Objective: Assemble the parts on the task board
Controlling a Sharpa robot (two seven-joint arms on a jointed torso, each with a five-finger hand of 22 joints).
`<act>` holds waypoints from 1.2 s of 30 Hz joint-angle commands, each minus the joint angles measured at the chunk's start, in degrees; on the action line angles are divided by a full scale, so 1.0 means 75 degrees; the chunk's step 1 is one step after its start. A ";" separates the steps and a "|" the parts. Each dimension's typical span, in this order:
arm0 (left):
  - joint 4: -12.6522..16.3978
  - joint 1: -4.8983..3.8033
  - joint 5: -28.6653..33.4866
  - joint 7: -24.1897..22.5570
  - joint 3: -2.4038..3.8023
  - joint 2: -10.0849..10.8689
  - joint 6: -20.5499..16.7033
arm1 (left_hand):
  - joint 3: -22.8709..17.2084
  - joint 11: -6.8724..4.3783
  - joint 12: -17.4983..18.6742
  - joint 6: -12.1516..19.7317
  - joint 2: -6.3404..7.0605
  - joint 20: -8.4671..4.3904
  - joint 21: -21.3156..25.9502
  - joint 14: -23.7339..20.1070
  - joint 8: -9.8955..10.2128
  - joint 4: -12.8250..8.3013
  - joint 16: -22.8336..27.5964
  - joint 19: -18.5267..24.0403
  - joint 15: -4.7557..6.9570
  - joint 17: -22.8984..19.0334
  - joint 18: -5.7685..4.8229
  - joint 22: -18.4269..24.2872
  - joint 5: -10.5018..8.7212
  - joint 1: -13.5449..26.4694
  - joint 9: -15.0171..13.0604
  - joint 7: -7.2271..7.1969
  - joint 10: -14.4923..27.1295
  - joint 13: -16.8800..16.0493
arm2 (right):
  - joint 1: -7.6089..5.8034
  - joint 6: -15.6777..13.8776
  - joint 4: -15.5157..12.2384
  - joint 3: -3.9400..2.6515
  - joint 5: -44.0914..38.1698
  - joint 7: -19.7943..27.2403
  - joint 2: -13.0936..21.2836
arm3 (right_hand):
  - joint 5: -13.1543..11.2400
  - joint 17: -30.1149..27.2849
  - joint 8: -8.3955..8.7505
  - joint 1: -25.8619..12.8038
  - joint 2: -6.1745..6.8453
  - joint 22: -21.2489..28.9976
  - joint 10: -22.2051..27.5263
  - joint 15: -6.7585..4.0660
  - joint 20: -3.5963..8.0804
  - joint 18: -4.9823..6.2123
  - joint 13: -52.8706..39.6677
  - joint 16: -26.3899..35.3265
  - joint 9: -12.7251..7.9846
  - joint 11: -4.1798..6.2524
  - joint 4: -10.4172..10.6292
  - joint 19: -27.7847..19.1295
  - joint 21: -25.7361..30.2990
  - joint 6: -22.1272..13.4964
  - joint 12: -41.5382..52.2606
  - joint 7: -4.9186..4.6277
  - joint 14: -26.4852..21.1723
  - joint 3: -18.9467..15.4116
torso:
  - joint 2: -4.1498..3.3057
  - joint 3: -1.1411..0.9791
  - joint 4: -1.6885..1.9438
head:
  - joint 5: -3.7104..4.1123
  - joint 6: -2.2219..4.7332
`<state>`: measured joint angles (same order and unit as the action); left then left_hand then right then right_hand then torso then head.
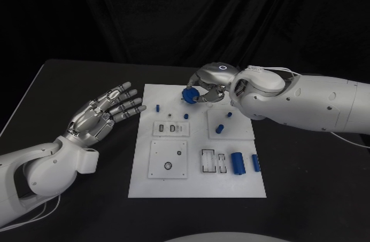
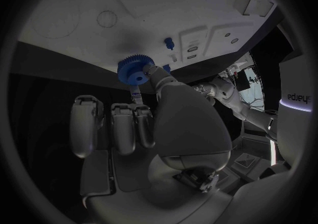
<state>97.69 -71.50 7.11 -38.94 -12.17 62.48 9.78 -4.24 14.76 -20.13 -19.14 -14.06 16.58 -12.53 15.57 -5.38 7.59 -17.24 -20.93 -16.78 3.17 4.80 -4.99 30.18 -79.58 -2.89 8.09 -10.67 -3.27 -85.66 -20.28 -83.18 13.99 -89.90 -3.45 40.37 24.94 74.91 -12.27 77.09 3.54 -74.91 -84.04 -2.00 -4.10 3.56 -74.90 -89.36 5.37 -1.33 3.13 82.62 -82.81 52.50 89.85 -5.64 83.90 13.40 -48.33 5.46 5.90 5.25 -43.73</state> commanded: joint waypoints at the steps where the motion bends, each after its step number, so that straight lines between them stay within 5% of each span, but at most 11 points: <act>1: 0.0003 0.0005 0.0018 -0.0826 0.0005 -0.0023 0.0162 | -0.0049 0.0053 -0.0028 0.0015 0.0007 0.0013 0.0037 -0.0018 0.0046 0.0010 -0.0039 0.0062 0.0000 0.0007 -0.0120 0.0012 0.0015 0.0081 -0.0003 0.0039 0.0018 -0.0006 | 0.0002 0.0158 0.0118 -0.0006 -0.0062 0.0095 -0.0127 | -0.0052 0.1915 -0.0972 -0.0074 -0.0015 -0.0815 -0.0795 -0.0026 0.0000 -0.0087 -0.2013 -0.0025 0.2638 -0.0012 0.0048 0.0044 0.0008 -0.0063 0.0021 0.0002 0.0772 0.0020 | -0.0003 -0.0002 -0.0002 | 0.0002 -0.0006; 10: -0.0012 0.0005 0.0018 -0.0820 0.0005 -0.0054 0.0178 | -0.0049 0.0053 -0.0028 0.0015 0.0007 0.0013 0.0037 -0.0018 0.0046 0.0010 -0.0039 0.0062 0.0000 0.0007 -0.0120 0.0012 0.0015 0.0081 -0.0003 0.0039 0.0018 -0.0006 | 0.0092 0.0406 0.0443 -0.0007 -0.0062 0.0101 -0.0489 | -0.0118 0.1867 -0.0887 -0.0075 -0.0009 -0.0767 -0.0795 -0.0004 -0.0017 -0.0070 -0.2013 0.0007 0.2619 -0.0039 0.0044 -0.0001 0.0061 -0.0236 0.0021 -0.0043 0.0751 0.0064 | -0.0001 0.0000 0.0004 | 0.0007 -0.0042; 24: -0.0061 0.0006 0.0018 -0.0795 0.0005 -0.0095 0.0198 | -0.0082 0.0063 -0.0032 0.0017 0.0011 0.0013 0.0036 -0.0005 0.0048 0.0000 -0.0064 0.0062 0.0000 0.0010 -0.0120 0.0013 0.0013 0.0107 -0.0002 0.0042 0.0022 -0.0006 | 0.0207 0.0531 0.0688 -0.0012 -0.0062 0.0113 -0.0762 | -0.0238 0.1782 -0.0354 -0.0111 0.0049 -0.0699 -0.0795 0.0024 -0.0056 -0.0041 -0.2013 0.0071 0.2327 -0.0060 0.0072 -0.0075 0.0164 -0.0655 0.0021 -0.0161 0.0711 0.0254 | -0.0004 -0.0002 0.0003 | 0.0045 -0.0093; 30: -0.0081 0.0006 0.0018 -0.0771 0.0005 -0.0104 0.0203 | -0.0082 0.0063 -0.0032 0.0017 0.0011 0.0013 0.0036 -0.0005 0.0048 0.0000 -0.0064 0.0062 0.0000 0.0010 -0.0120 0.0013 0.0013 0.0107 -0.0002 0.0042 0.0022 -0.0006 | 0.0215 0.0574 0.0774 -0.0016 -0.0062 0.0054 -0.0850 | -0.0406 0.1730 0.0404 -0.0126 0.0143 -0.0654 -0.0795 -0.0058 0.0010 -0.0018 -0.2013 0.0117 0.1919 0.0047 0.0075 -0.0128 0.0253 -0.1301 0.0021 -0.0055 0.0685 0.0417 | -0.0004 -0.0004 -0.0015 | 0.0076 -0.0051; 36: -0.0093 0.0006 0.0018 -0.0755 0.0005 -0.0099 0.0196 | -0.0082 0.0063 -0.0032 0.0017 0.0011 0.0013 0.0036 -0.0005 0.0048 0.0000 -0.0064 0.0062 0.0000 0.0010 -0.0120 0.0013 0.0013 0.0107 -0.0002 0.0042 0.0022 -0.0006 | 0.0217 0.0607 0.0837 -0.0019 -0.0062 -0.0013 -0.0896 | -0.0831 0.1609 0.0872 -0.0162 0.0139 -0.0544 -0.0795 -0.0191 0.0134 0.0023 -0.2013 0.0221 0.1569 0.0211 0.0090 -0.0234 0.0408 -0.1789 0.0021 0.0144 0.0623 0.0405 | -0.0003 0.0003 -0.0001 | 0.0075 -0.0052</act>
<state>96.94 -71.49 7.12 -38.94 -12.16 61.79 10.40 -4.70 14.97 -20.13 -19.14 -13.76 16.58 -12.53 15.57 -5.38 7.58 -17.52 -20.93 -16.78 3.15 4.80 -4.94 30.18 -79.28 -2.89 8.09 -10.45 -3.25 -84.14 -16.55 -76.99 13.88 -89.98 -2.86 33.72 18.77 74.91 -5.83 76.20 4.43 -74.93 -83.93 -2.99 -3.07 3.56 -74.93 -87.87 17.21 -0.18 3.65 81.18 -79.98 39.25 89.84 -4.56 83.91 16.33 -48.36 5.44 5.84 5.80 -44.10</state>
